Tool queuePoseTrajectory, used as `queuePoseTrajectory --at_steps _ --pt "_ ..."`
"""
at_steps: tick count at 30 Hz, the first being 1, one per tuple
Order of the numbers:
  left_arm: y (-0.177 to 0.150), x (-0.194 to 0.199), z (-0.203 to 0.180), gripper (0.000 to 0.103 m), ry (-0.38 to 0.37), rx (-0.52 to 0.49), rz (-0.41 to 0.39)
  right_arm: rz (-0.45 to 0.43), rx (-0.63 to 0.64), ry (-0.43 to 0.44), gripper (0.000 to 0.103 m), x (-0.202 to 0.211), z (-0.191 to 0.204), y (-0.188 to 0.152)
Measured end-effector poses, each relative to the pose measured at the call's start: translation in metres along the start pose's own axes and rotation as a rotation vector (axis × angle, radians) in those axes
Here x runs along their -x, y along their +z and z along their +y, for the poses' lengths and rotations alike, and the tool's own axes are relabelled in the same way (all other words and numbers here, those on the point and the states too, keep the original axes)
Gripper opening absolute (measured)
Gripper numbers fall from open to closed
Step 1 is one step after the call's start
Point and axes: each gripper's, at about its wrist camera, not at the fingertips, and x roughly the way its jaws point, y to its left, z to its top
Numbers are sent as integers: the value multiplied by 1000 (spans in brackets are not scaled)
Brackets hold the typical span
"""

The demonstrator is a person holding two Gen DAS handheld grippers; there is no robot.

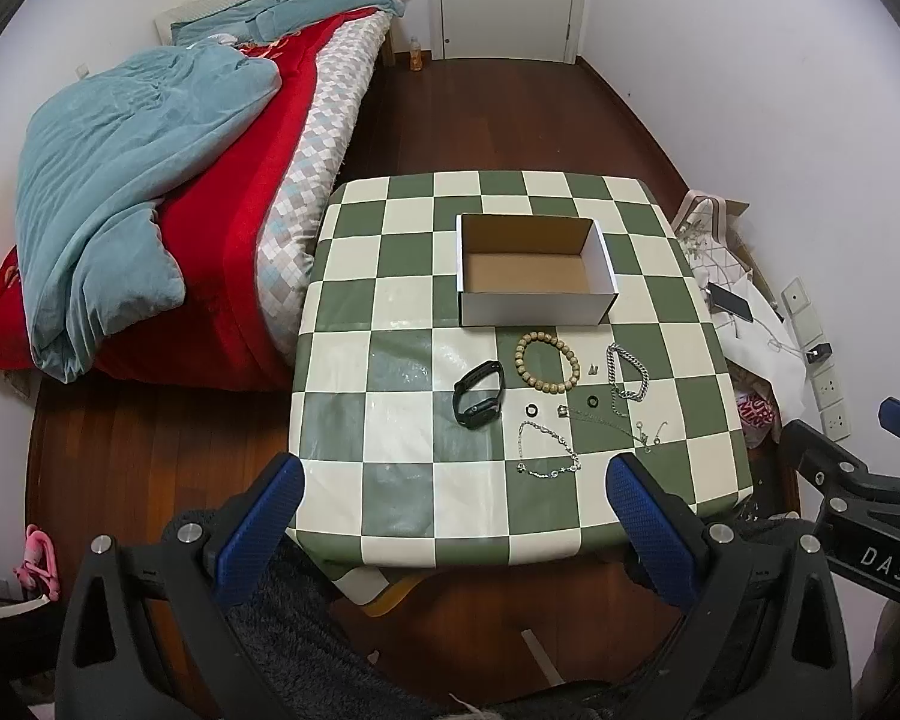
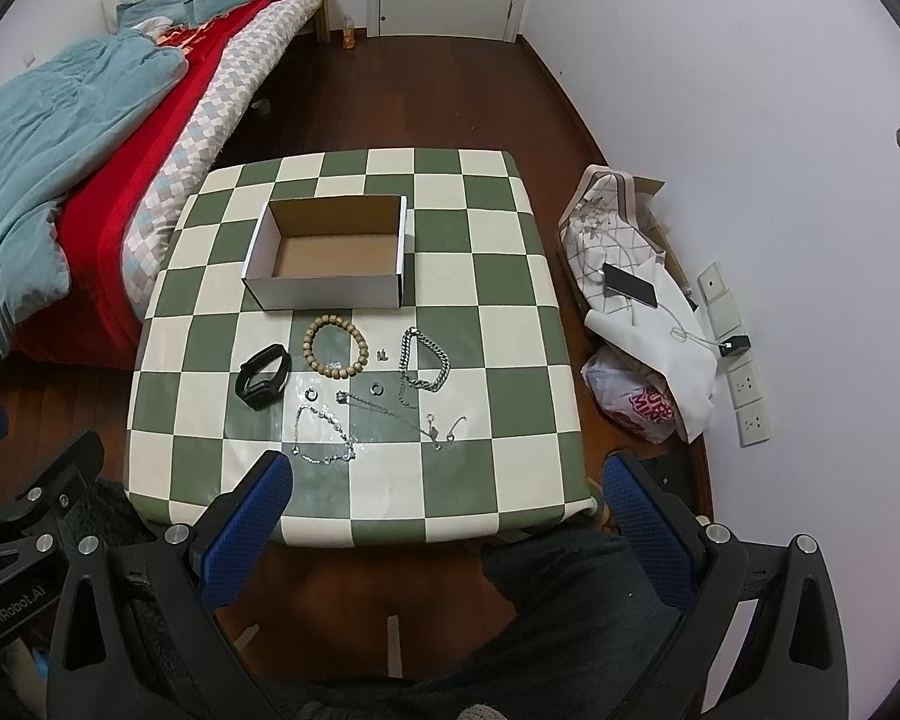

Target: Organize jewelry

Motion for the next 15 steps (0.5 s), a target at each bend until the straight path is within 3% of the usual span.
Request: queuePoseTrajectory --at_steps 15 --pt "1 2 -2 103 -2 1 -7 -6 6 4 103 2 0 2"
